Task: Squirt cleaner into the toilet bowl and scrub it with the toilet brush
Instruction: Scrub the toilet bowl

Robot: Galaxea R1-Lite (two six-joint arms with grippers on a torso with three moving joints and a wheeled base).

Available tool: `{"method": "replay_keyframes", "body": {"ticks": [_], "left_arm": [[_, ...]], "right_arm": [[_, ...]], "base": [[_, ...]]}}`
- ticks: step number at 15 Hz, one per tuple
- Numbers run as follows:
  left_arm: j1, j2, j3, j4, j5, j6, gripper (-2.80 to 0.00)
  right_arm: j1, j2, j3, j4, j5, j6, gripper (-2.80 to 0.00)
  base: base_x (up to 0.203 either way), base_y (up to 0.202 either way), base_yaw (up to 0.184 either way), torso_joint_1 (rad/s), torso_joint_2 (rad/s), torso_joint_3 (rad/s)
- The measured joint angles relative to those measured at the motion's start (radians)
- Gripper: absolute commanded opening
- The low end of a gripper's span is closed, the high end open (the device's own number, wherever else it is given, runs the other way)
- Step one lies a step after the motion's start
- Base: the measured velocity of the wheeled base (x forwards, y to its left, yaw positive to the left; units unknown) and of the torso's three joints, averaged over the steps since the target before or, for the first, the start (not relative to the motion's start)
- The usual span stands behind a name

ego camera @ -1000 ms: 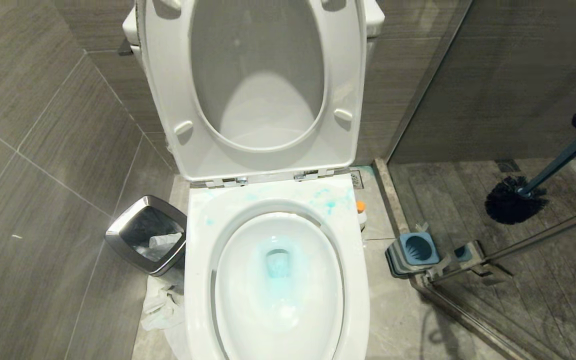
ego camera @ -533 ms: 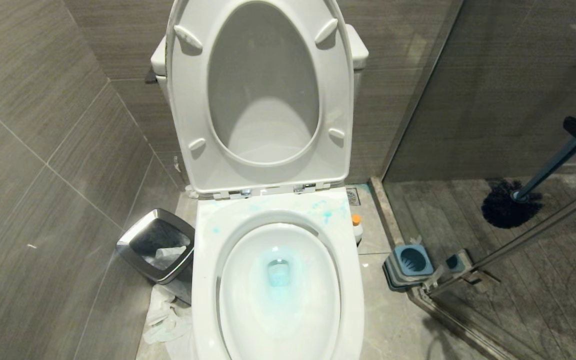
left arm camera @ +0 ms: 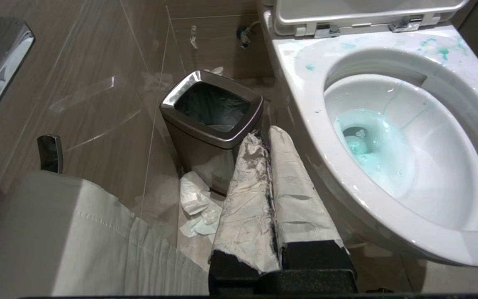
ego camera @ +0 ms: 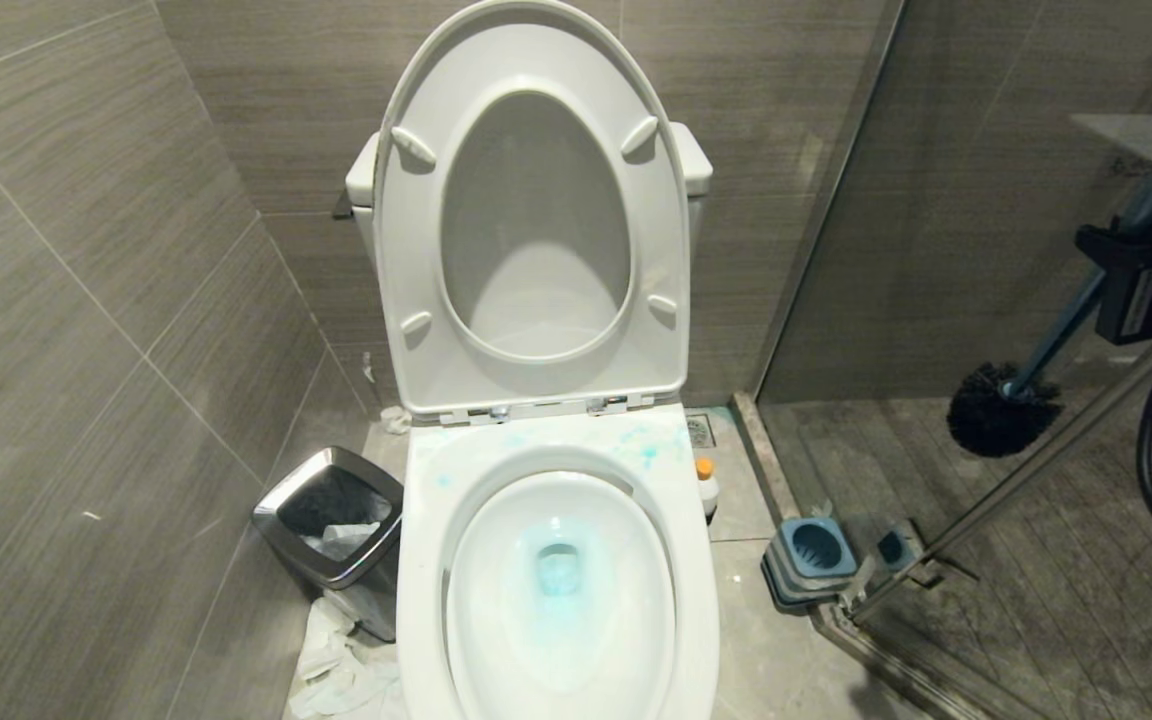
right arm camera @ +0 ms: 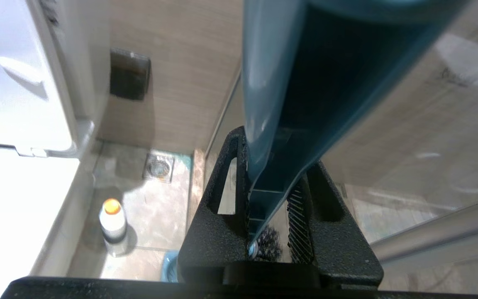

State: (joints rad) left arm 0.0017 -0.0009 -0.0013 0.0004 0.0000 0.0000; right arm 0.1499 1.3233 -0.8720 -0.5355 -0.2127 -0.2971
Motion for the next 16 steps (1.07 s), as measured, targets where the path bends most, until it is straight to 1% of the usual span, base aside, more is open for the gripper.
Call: {"method": "replay_keyframes", "body": {"ticks": [6, 12, 14, 16], "left_arm": [[0.000, 0.000, 0.000, 0.000, 0.000, 0.000, -2.80], [0.000, 0.000, 0.000, 0.000, 0.000, 0.000, -2.80], [0.000, 0.000, 0.000, 0.000, 0.000, 0.000, -2.80], [0.000, 0.000, 0.000, 0.000, 0.000, 0.000, -2.80]], "right_arm": [[0.159, 0.085, -0.055, -0.002, -0.122, 0.023, -2.80], [0.387, 0.156, -0.079, -0.007, -0.287, 0.035, -2.80], [0.443, 0.191, -0.122, -0.007, -0.315, 0.037, -2.80], [0.479, 0.231, -0.181, -0.007, -0.325, 0.038, -2.80]], "base": [[0.000, 0.000, 0.000, 0.001, 0.00, 0.013], [0.000, 0.000, 0.000, 0.000, 0.00, 0.000], [0.000, 0.000, 0.000, 0.000, 0.00, 0.000], [0.000, 0.000, 0.000, 0.000, 0.00, 0.000]]}}
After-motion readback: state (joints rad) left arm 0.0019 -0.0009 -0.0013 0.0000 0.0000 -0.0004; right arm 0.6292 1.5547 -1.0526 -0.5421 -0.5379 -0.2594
